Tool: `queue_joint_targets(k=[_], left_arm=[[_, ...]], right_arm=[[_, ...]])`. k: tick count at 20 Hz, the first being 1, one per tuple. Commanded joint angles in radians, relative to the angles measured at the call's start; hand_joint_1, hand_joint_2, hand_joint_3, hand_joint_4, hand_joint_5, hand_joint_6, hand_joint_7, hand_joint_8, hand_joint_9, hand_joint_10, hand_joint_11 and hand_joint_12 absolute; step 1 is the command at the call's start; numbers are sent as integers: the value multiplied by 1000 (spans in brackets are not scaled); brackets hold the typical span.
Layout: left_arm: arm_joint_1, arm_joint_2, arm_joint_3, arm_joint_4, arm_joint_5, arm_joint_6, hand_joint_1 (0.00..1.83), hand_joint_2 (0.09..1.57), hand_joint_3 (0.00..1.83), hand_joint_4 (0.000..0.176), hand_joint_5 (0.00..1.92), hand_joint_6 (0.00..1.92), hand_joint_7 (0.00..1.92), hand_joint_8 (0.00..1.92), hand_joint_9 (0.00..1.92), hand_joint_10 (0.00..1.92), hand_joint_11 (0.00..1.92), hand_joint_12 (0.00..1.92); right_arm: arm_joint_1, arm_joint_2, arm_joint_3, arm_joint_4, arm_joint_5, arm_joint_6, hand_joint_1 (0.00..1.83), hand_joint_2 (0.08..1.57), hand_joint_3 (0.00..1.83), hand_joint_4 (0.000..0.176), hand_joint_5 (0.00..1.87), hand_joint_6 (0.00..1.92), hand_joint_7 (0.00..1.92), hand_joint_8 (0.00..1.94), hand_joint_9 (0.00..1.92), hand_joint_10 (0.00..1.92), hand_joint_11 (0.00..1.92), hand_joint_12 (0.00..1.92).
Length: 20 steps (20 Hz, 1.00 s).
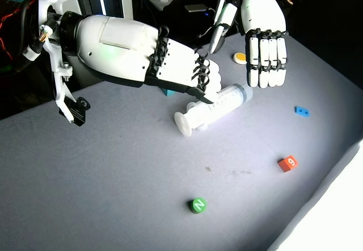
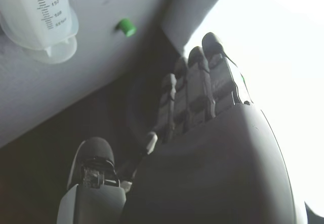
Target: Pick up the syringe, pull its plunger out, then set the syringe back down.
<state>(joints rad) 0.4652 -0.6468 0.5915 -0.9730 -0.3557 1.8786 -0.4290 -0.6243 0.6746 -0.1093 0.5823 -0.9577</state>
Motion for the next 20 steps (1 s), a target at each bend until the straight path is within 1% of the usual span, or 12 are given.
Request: queue_joint_targets(k=[1, 2, 5, 6, 8, 11, 12, 13, 14, 16, 17, 20], left_arm=[[-13, -9, 6, 0, -69, 17, 825, 981, 0, 0, 0, 0, 6, 0, 37, 0, 0, 305], [-14, -14, 6, -20, -78, 31, 894, 987, 0, 0, 0, 0, 3, 0, 47, 4, 0, 309], [-14, -48, 14, -68, -119, 76, 922, 1042, 7, 0, 0, 0, 36, 5, 73, 5, 0, 374], [-14, -71, 20, -95, -137, 106, 939, 1049, 7, 0, 0, 0, 21, 3, 52, 2, 0, 343], [-14, -106, 31, -159, -158, 183, 969, 1032, 0, 0, 0, 0, 39, 6, 62, 5, 0, 335], [-13, -155, 50, -287, -167, 344, 987, 1014, 0, 0, 3, 1, 44, 1, 69, 3, 0, 382], [-6, -169, 58, -313, -167, 372, 966, 1017, 0, 0, 0, 0, 33, 0, 64, 0, 0, 377], [7, -184, 68, -322, -167, 385, 974, 1025, 0, 0, 0, 0, 38, 3, 68, 2, 0, 373], [18, -197, 77, -323, -167, 386, 971, 1025, 0, 0, 0, 0, 43, 5, 73, 4, 0, 372], [41, -221, 94, -341, -162, 414, 965, 1013, 0, 0, 4, 1, 64, 6, 85, 4, 0, 406], [49, -232, 101, -391, -157, 467, 955, 1015, 0, 0, 0, 0, 52, 4, 72, 2, 0, 372], [78, -261, 110, -429, -186, 509, 952, 1020, 0, 0, 8, 2, 73, 6, 96, 6, 0, 411]], right_arm=[[5, 5, -2, 8, 121, 3, 0, 1326, 2, 0, 161, 3, 170, 4, 143, 6, 0, 406], [5, 5, -3, 7, 121, 3, 0, 1326, 1, 0, 155, 0, 167, 2, 136, 3, 0, 389], [5, 5, -3, 7, 121, 3, 0, 1321, 0, 0, 161, 3, 176, 4, 144, 5, 0, 387], [5, 5, -3, 7, 121, 3, 0, 1321, 0, 0, 169, 4, 181, 4, 152, 7, 0, 405], [5, 5, -3, 6, 121, 3, 0, 1323, 0, 0, 172, 2, 185, 2, 160, 6, 0, 451], [5, 5, -3, 6, 122, 3, 0, 1329, 1, 0, 183, 3, 199, 3, 171, 6, 0, 488], [5, 5, -3, 6, 122, 3, 0, 1328, 1, 0, 179, 1, 191, 1, 165, 3, 0, 474], [5, 5, -3, 6, 122, 3, 0, 1329, 1, 0, 187, 4, 200, 5, 170, 5, 0, 472], [5, 5, -3, 6, 122, 3, 0, 1321, 0, 0, 213, 10, 235, 12, 206, 16, 0, 572], [5, 5, -3, 6, 122, 3, 49, 1313, 0, 0, 235, 11, 259, 10, 235, 19, 0, 664], [5, 5, -3, 6, 122, 3, 9, 1322, 1, 0, 188, 5, 216, 4, 193, 9, 0, 564], [5, 5, -3, 5, 122, 3, 0, 1325, 1, 0, 215, 14, 243, 14, 203, 12, 0, 562]])
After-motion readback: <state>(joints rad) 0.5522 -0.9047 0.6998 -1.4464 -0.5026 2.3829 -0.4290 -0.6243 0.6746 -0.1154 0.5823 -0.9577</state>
